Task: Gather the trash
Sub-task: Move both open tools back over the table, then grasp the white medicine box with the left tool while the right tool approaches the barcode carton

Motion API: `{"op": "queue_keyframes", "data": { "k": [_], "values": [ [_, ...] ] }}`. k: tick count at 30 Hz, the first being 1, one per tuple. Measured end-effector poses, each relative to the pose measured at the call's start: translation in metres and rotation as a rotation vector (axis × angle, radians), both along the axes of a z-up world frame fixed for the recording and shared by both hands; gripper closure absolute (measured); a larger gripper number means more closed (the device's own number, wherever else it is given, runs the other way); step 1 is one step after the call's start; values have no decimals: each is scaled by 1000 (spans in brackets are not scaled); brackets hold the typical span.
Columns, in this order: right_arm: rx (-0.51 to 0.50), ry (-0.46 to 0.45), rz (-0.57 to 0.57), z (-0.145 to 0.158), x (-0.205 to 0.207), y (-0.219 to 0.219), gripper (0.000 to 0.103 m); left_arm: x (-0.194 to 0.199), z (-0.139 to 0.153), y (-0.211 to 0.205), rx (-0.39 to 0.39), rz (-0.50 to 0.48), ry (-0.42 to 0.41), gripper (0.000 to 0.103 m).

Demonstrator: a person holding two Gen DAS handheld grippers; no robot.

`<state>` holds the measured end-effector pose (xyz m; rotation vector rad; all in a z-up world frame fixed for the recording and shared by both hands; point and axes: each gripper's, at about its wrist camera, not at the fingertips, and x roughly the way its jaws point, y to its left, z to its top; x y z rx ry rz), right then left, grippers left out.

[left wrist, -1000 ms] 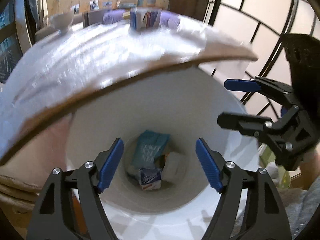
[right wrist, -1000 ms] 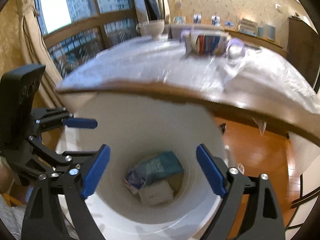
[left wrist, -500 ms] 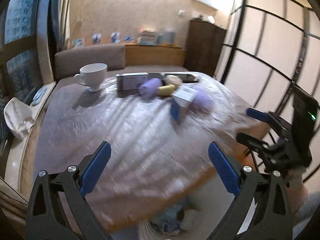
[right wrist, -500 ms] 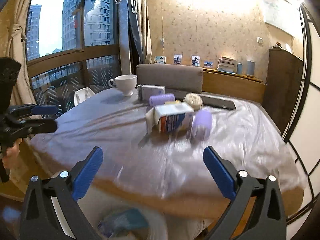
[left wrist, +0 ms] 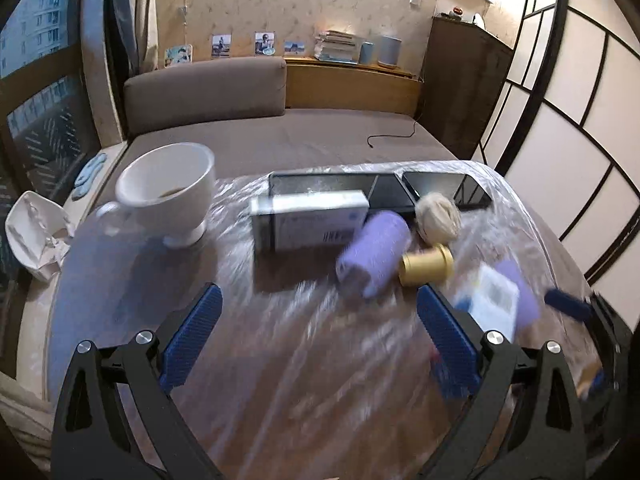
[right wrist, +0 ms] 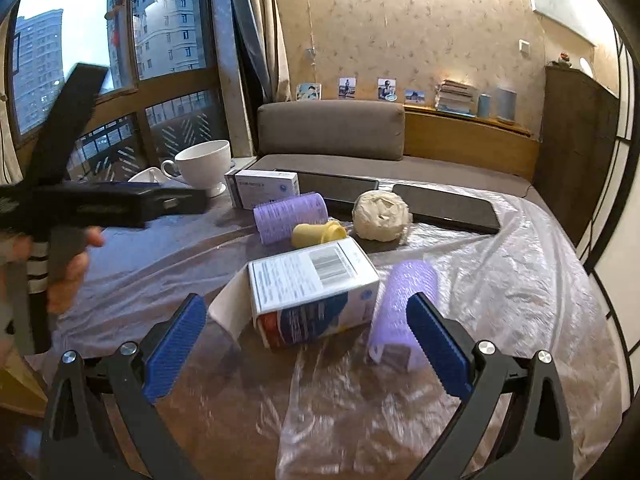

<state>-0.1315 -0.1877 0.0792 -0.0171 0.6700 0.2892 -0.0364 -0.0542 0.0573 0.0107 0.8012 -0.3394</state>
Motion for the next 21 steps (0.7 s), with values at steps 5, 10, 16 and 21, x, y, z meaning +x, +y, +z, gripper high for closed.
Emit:
{"op": "queue_keyframes", "data": {
  "k": [5,10,16,21],
  "values": [
    [34,47,8,-3,16,1,4,35,-6,-9,19,48,15,4],
    [28,68,-9,-4,29,4,4,57,-10,-19,39,73,23,4],
    [15,113,-4,-12,42,13,4,72,-14,-33,94,72,31,4],
    [14,125,7,-16,41,15,4,73,-8,-35,131,68,9,4]
  ]
}}
